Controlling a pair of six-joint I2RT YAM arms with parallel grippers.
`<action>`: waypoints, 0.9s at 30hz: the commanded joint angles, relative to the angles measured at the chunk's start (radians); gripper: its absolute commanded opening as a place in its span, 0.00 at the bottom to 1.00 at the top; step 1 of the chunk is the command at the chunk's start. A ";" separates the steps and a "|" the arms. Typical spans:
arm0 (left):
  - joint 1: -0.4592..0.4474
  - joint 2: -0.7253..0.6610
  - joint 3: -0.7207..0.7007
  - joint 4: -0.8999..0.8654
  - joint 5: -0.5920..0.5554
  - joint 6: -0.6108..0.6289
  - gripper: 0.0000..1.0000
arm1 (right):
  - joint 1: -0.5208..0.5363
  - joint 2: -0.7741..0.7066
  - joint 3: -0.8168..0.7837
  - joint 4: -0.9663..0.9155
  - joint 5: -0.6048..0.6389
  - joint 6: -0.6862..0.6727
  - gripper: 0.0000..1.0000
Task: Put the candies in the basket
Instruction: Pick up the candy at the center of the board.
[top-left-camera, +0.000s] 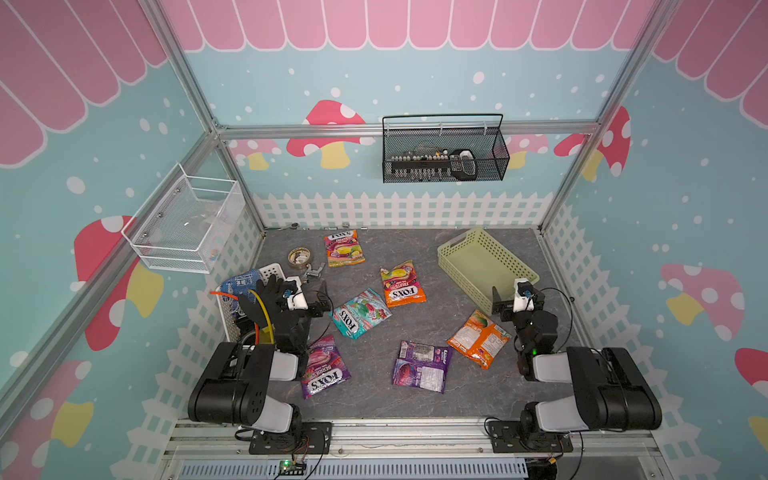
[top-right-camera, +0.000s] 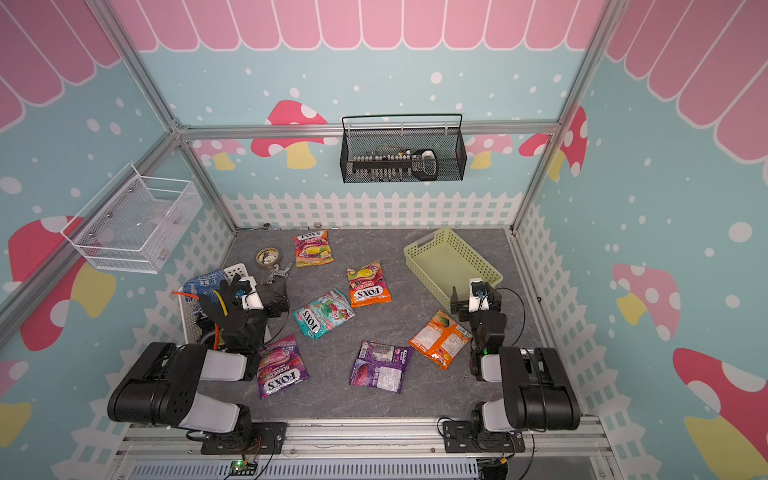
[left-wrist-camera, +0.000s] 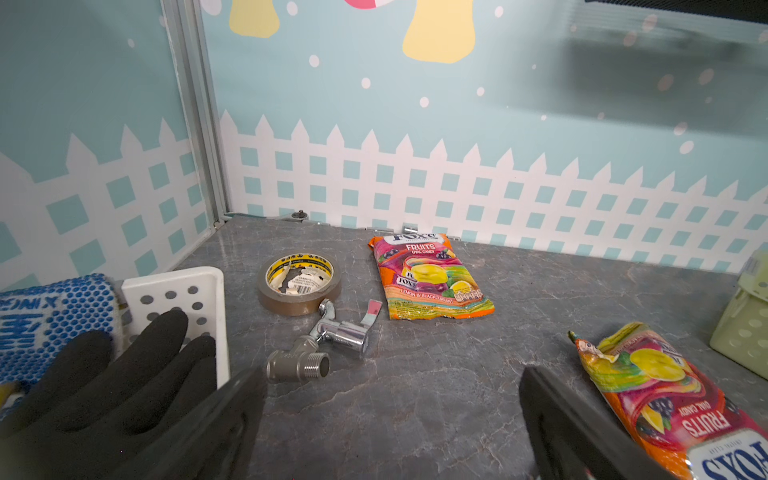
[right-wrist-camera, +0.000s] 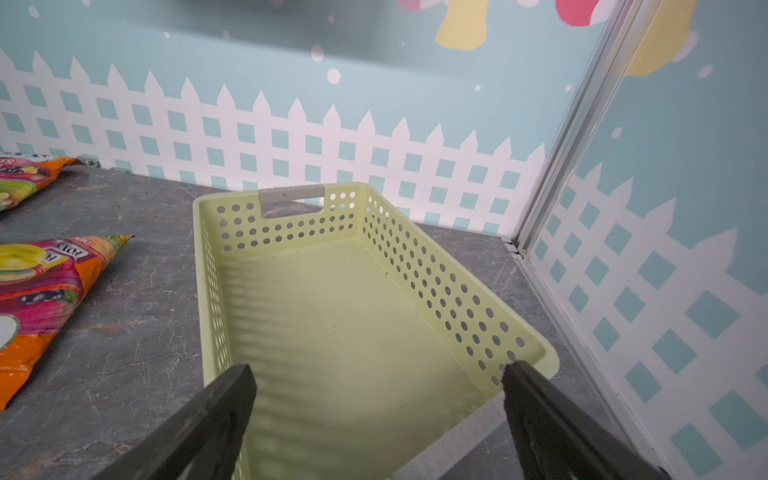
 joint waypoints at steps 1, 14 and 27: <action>-0.001 -0.105 0.115 -0.288 0.022 -0.012 0.99 | -0.002 -0.151 -0.002 -0.110 0.035 0.030 0.99; 0.006 -0.252 0.681 -1.253 0.077 -0.380 0.99 | -0.005 -0.477 0.529 -1.210 0.187 0.483 0.99; 0.104 -0.383 0.537 -1.297 0.769 -0.448 0.95 | -0.004 -0.495 0.508 -1.671 -0.167 0.663 0.98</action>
